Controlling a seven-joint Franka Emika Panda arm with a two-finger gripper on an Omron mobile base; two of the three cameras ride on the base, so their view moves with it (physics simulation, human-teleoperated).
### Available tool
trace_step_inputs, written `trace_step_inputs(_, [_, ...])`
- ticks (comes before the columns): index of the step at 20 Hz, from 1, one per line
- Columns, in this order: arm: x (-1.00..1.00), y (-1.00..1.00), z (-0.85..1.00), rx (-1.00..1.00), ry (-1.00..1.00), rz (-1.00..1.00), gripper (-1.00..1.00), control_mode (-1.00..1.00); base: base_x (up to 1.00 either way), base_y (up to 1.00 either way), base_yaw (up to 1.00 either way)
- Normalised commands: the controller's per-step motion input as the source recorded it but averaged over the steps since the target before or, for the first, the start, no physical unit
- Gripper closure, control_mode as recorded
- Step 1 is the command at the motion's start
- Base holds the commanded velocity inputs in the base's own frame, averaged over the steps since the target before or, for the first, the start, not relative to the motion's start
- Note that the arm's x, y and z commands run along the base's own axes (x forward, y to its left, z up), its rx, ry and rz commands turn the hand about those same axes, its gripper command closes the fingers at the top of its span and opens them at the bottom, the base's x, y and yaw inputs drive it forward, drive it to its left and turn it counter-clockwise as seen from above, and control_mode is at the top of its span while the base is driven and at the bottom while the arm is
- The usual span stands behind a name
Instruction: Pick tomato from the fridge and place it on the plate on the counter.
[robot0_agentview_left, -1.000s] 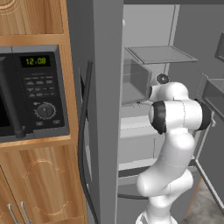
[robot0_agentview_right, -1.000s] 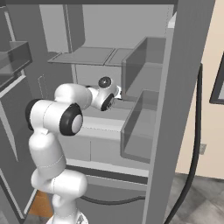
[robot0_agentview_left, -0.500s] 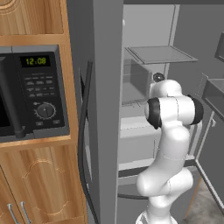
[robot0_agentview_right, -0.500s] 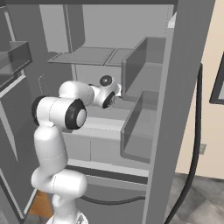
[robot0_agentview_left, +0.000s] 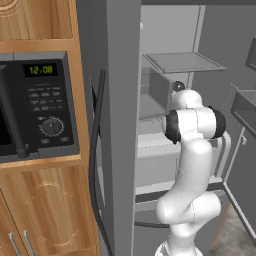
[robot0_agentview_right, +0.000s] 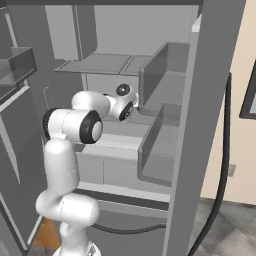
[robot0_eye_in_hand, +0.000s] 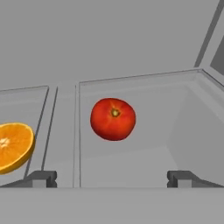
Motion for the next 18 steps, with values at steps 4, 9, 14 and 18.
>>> trace_step_inputs(4, [0.29,0.0,-0.05,0.0,0.0,0.0,-1.0,-1.0,0.0,0.0,0.0])
trace_step_inputs(9, [0.26,0.0,0.0,0.0,0.0,0.0,-1.0,-1.0,0.0,0.0,0.0])
trace_step_inputs(14, [0.17,0.0,0.0,0.0,0.0,0.0,-1.0,-1.0,0.0,0.0,0.0])
trace_step_inputs(18, [0.1,0.0,0.0,0.0,0.0,0.0,-1.0,-1.0,0.0,0.0,0.0])
